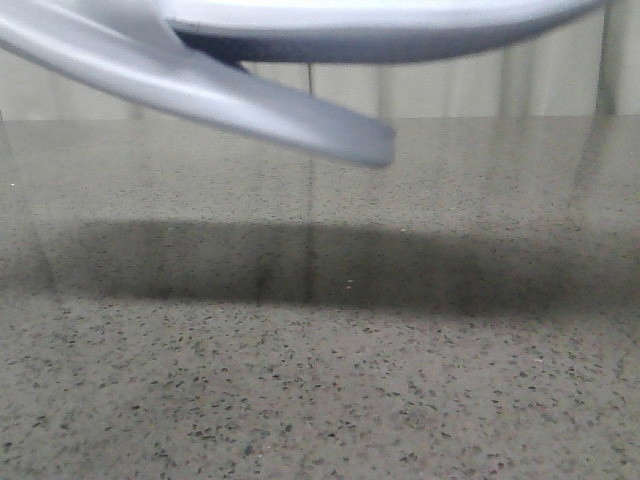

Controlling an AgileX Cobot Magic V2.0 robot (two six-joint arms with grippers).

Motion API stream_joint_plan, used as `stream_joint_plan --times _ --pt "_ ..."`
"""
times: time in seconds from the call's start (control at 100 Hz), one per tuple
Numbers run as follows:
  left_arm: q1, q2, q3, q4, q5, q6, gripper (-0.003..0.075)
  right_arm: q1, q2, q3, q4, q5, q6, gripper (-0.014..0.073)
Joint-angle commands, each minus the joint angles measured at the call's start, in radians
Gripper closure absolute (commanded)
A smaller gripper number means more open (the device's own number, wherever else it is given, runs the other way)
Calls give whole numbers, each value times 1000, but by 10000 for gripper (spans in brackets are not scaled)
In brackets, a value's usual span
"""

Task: Insert blue slippers together front up

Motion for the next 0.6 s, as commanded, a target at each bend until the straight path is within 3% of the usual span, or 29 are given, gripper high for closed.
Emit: stream_joint_plan --times 0.0,0.59 --pt "-6 3 -34 -85 40 -14 704 1 -18 -37 -25 -17 -23 159" --pt "-6 50 -34 -85 -9 24 704 1 -29 -37 -25 -29 -23 159"
